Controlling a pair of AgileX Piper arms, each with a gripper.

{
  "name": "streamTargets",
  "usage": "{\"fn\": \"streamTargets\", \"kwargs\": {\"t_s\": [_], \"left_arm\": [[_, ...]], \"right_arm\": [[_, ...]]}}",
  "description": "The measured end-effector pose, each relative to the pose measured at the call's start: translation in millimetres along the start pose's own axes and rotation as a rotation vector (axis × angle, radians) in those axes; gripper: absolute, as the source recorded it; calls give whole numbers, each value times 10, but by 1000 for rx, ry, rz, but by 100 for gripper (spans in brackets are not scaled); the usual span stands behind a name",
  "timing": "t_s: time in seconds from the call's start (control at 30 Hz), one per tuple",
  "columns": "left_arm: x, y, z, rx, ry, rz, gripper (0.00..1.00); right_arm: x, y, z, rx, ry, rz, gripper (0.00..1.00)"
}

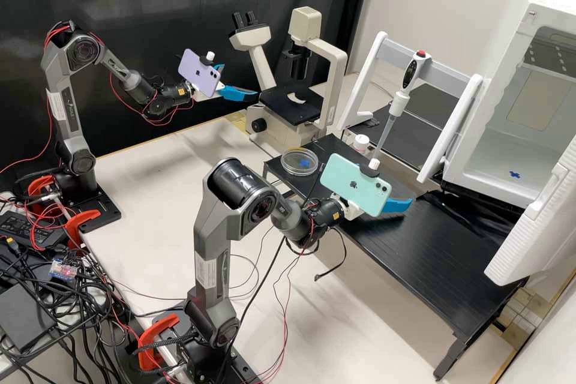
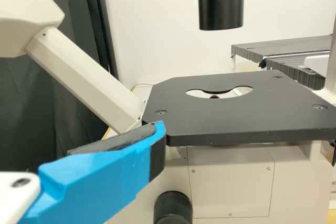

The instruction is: Move the petri dish to the incubator

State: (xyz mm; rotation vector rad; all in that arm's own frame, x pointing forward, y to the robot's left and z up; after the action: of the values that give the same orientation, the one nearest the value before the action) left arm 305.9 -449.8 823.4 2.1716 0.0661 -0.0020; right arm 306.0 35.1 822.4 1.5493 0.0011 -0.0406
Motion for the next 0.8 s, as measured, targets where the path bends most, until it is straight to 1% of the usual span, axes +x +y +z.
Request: {"fn": "streamTargets", "kwargs": {"t_s": [0.3, 0.37, 0.4, 0.43, 0.5, 0.67, 0.73, 0.8], "left_arm": [[0, 0, 0, 0, 0, 0, 100], [0, 0, 0, 0, 0, 0, 100], [0, 0, 0, 0, 0, 0, 100], [0, 0, 0, 0, 0, 0, 100], [0, 0, 0, 0, 0, 0, 100], [0, 0, 0, 0, 0, 0, 100], [0, 0, 0, 0, 0, 0, 100], [0, 0, 0, 0, 0, 0, 100]], "right_arm": [[-9, -6, 9, -4, 0, -4, 100], [-35, -1, 4, 11, 1, -3, 100], [-60, 13, -10, 27, 9, -2, 100], [-89, 18, -16, 36, 15, -5, 100], [-166, 43, -58, 58, 41, -4, 100], [-373, 61, -234, 87, 154, -2, 100], [-457, 28, -336, 85, 213, -12, 100], [-531, -31, -437, 76, 274, -35, 100]]}}
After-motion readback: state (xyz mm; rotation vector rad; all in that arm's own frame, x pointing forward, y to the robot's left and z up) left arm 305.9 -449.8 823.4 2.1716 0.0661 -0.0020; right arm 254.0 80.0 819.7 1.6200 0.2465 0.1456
